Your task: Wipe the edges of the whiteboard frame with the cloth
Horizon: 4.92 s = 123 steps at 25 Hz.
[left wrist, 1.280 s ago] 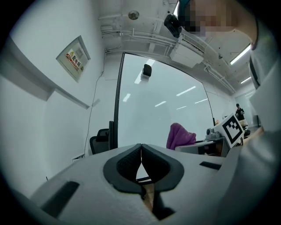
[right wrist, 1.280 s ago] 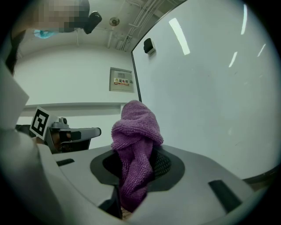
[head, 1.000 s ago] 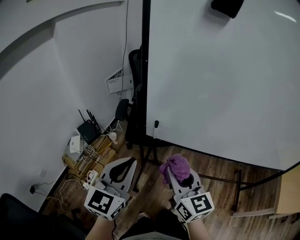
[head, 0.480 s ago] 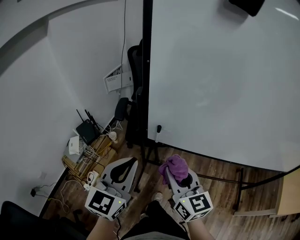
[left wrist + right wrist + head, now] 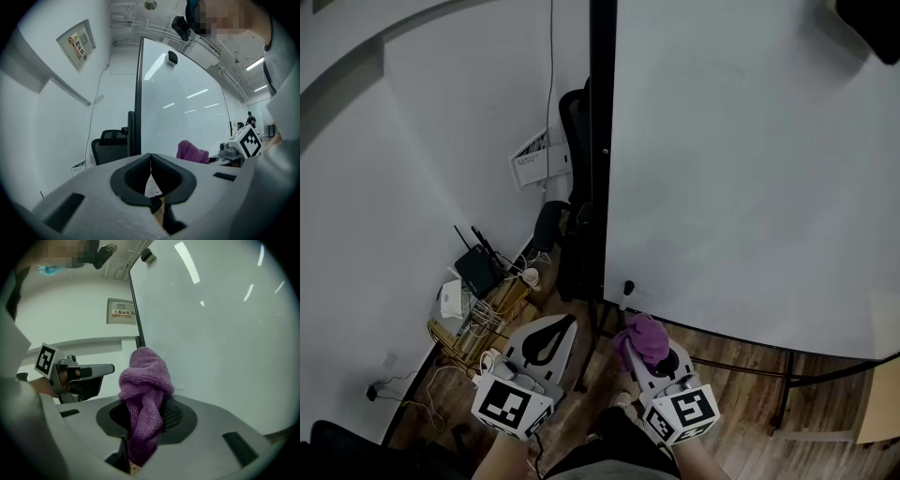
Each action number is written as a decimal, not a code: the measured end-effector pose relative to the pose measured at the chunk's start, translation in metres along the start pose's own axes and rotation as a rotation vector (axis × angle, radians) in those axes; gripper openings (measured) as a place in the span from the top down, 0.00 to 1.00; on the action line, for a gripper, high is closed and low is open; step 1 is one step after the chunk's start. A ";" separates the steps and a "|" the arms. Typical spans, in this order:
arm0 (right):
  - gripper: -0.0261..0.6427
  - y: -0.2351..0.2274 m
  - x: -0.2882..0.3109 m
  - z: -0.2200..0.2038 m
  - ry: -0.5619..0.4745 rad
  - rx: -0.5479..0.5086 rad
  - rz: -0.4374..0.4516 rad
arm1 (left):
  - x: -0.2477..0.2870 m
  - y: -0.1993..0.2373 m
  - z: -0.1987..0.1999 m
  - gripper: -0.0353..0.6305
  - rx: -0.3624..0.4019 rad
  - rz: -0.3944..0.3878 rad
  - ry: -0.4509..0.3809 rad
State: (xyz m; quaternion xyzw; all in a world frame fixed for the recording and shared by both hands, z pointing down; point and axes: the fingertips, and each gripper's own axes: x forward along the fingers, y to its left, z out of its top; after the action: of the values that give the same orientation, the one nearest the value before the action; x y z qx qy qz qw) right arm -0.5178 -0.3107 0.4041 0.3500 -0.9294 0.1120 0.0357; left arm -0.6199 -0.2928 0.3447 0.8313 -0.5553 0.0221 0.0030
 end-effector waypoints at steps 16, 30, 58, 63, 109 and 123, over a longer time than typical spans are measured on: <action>0.79 0.006 0.049 -0.024 0.064 -0.004 0.017 | 0.037 0.028 -0.006 0.92 0.002 -0.075 0.026; 0.79 0.014 0.072 -0.086 0.146 0.019 -0.193 | 0.030 0.046 -0.035 0.92 -0.020 -0.280 0.072; 0.82 -0.052 0.144 -0.166 0.220 0.158 -0.441 | 0.021 0.058 -0.093 0.92 -0.083 -0.376 0.179; 0.82 -0.064 0.135 -0.167 0.218 0.159 -0.478 | 0.027 0.061 -0.093 0.92 -0.057 -0.384 0.145; 0.82 -0.206 -0.026 -0.168 0.205 0.145 -0.569 | 0.073 -0.116 -0.084 0.92 -0.049 -0.383 0.210; 0.82 -0.262 -0.088 -0.169 0.198 0.153 -0.581 | 0.094 -0.192 -0.084 0.92 -0.035 -0.377 0.193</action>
State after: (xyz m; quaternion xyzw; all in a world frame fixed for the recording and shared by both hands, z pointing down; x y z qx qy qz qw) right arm -0.2813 -0.4055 0.6040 0.5900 -0.7713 0.2001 0.1302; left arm -0.4093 -0.3032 0.4358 0.9143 -0.3874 0.0912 0.0748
